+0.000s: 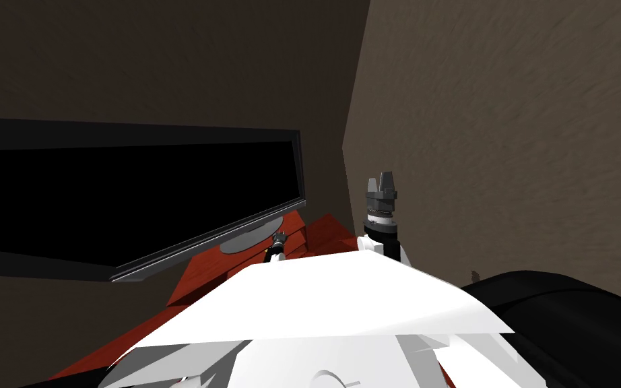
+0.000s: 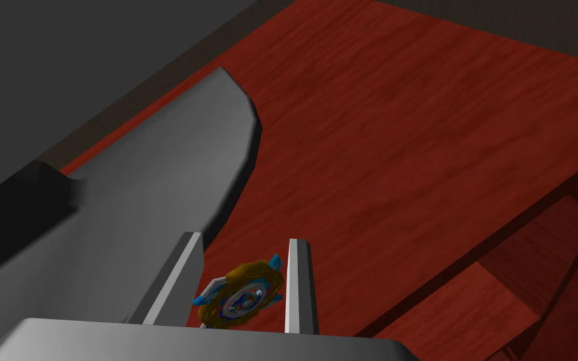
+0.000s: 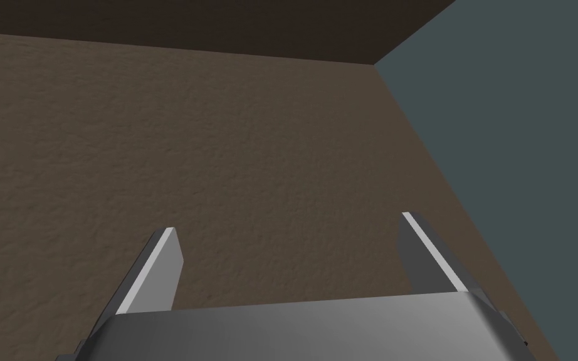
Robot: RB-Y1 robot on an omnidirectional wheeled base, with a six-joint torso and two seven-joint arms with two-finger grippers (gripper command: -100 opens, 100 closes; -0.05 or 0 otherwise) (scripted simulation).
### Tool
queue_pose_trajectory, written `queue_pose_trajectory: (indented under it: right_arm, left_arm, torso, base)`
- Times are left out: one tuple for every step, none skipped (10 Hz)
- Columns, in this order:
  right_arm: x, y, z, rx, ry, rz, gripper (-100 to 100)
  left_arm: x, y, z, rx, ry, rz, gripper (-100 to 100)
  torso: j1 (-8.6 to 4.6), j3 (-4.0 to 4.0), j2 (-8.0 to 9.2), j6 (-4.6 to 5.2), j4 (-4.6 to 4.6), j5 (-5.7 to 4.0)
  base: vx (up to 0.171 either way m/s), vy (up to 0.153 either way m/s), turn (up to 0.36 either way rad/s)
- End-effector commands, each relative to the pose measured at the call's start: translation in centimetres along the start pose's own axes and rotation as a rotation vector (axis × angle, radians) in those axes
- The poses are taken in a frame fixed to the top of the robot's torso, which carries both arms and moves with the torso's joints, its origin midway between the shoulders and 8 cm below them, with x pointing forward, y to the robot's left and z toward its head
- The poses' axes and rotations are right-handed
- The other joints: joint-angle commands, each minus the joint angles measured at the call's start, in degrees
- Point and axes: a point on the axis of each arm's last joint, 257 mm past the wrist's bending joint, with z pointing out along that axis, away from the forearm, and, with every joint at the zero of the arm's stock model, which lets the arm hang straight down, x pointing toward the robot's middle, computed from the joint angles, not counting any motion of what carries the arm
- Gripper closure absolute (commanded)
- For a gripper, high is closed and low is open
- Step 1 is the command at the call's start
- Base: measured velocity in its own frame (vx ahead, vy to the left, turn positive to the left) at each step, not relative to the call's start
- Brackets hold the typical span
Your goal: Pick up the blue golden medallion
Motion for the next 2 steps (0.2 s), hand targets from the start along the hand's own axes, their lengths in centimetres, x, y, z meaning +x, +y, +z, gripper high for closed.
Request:
queue_pose_trajectory:
  right_arm:
    - [0.0, 0.0, 0.0, 0.0, 0.0, 0.0, 0]
    - [0.0, 0.0, 0.0, 0.0, 0.0, 0.0, 0]
  left_arm:
    - [0.0, 0.0, 0.0, 0.0, 0.0, 0.0, 100]
    - [0.06, -0.01, -0.04, 0.0, 0.001, 0.0, 0]
  torso:
    - [0.0, 0.0, 0.0, 0.0, 0.0, 0.0]
    - [0.02, 0.01, 0.02, 0.01, 0.0, 0.01]
  base:
    - [0.01, -0.003, 0.003]
    - [0.0, 0.0, 0.0]
